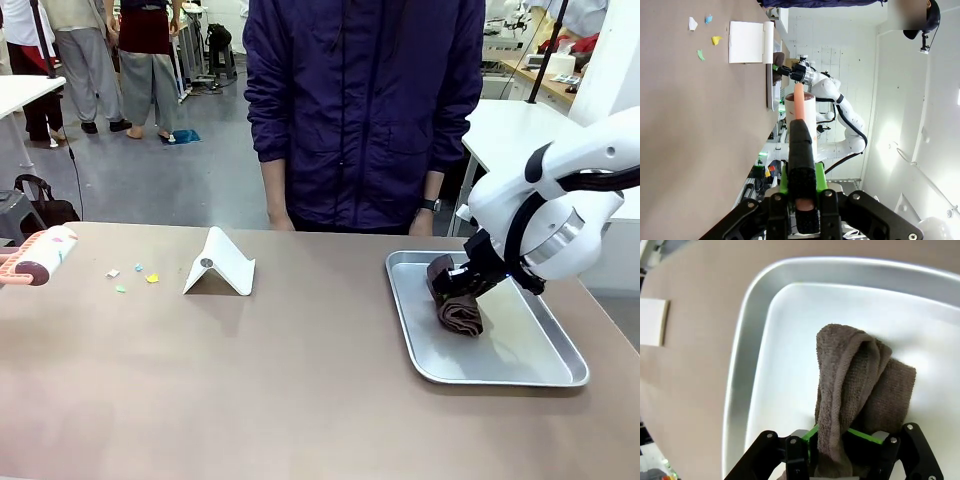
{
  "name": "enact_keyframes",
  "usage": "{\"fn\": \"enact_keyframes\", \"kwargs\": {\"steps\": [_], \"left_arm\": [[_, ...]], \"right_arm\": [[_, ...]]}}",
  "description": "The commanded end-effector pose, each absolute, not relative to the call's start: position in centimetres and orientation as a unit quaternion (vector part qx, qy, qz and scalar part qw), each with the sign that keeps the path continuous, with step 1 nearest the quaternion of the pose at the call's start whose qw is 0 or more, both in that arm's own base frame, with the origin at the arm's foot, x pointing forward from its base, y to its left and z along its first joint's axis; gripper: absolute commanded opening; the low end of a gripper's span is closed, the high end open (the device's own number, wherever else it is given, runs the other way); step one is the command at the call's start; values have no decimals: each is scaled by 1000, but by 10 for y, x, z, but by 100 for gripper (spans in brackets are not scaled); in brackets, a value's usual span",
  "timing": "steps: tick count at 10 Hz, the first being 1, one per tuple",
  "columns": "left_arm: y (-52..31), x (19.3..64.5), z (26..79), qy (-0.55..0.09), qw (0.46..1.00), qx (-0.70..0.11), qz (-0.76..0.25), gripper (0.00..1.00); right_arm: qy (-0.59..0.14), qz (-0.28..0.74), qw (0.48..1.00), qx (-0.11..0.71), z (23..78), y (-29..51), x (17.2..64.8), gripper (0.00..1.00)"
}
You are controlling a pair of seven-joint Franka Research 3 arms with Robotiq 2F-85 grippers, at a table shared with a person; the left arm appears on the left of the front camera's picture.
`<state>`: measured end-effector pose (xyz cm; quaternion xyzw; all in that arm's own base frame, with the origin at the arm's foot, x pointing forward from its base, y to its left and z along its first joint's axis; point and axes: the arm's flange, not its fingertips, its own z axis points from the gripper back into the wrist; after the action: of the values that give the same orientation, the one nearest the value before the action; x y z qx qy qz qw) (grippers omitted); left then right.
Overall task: Clean the surface of the table.
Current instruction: If a person points to the right, clean the right side of the table with your right hand, and if they point to the left, clean the left side with your left hand.
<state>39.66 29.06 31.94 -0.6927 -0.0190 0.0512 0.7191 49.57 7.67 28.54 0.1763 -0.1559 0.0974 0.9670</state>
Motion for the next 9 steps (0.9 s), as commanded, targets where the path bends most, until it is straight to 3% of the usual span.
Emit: {"fn": "enact_keyframes", "kwargs": {"steps": [1, 6, 9], "left_arm": [[287, 392, 323, -27, 717, -696, 45, 0], [287, 392, 323, -27, 717, -696, 45, 0], [287, 392, 323, -27, 717, -696, 45, 0]], "right_arm": [[-153, 67, 977, 135, 282, 53, 498, 0], [-156, -13, 972, 175, 279, -2, 495, 0], [-171, -55, 935, 305, 295, -16, 492, 0]]}}
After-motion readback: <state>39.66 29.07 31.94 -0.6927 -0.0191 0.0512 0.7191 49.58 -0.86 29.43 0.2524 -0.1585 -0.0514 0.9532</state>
